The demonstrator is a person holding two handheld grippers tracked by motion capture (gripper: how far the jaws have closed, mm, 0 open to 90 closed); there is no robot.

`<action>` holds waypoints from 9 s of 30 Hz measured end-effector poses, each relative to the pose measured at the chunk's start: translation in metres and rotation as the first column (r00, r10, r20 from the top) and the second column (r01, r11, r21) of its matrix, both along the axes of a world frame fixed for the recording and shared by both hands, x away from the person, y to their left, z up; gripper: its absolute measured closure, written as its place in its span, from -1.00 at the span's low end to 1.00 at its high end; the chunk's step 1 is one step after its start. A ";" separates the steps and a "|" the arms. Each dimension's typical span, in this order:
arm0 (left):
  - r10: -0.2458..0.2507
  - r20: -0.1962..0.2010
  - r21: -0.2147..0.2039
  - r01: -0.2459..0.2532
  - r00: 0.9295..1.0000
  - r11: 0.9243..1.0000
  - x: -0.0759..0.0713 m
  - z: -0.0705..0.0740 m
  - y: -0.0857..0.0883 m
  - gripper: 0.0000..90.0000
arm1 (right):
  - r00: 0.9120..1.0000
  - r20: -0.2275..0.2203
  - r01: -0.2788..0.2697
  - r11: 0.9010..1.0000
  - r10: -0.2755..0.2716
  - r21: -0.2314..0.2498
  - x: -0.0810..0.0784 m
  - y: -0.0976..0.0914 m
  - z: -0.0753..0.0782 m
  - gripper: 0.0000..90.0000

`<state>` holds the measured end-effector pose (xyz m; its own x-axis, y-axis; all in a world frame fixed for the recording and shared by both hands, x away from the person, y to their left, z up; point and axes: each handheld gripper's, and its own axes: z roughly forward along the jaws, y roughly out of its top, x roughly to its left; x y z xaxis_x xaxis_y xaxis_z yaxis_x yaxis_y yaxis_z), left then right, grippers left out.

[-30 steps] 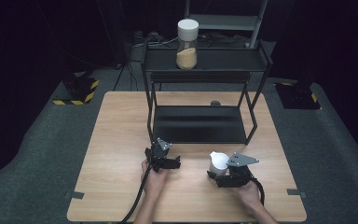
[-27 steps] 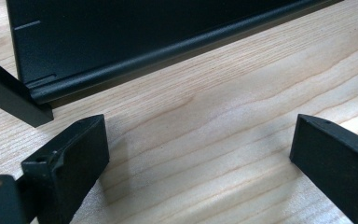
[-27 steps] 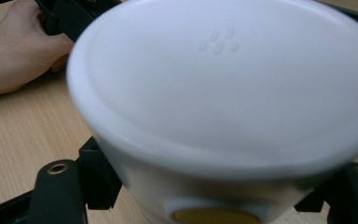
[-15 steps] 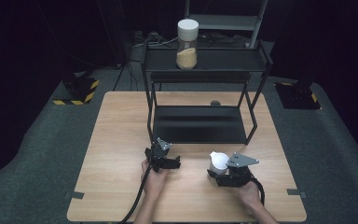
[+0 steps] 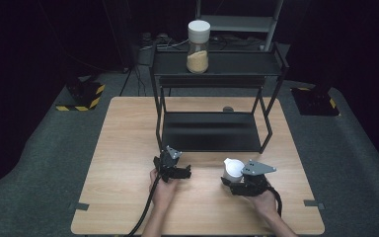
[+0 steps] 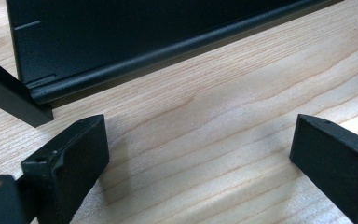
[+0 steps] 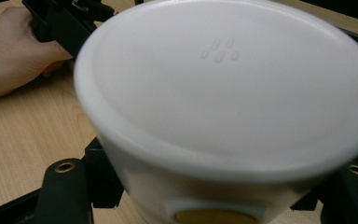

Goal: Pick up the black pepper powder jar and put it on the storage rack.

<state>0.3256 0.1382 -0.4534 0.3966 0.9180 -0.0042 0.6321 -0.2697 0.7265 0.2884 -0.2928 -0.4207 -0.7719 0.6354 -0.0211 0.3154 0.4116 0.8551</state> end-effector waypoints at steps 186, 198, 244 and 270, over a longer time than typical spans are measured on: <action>0.003 0.001 0.000 -0.003 1.000 1.000 0.000 0.000 -0.001 -0.90 | 0.947 -0.043 0.319 0.946 -0.317 0.049 0.188 0.078 0.306 -0.77; 0.002 0.001 -0.001 -0.002 1.000 1.000 0.000 0.000 0.000 -0.90 | 0.959 -0.029 0.283 0.957 -0.282 0.067 0.171 0.062 0.310 -0.84; 0.002 0.001 0.001 -0.002 1.000 1.000 0.000 0.000 0.000 -0.90 | 0.975 -0.009 0.222 0.965 -0.223 0.142 0.129 -0.005 0.270 -0.77; 0.001 0.002 0.001 -0.001 1.000 1.000 0.000 0.000 0.000 -0.90 | 0.982 -0.005 0.185 0.970 -0.186 0.157 0.111 -0.026 0.252 -0.77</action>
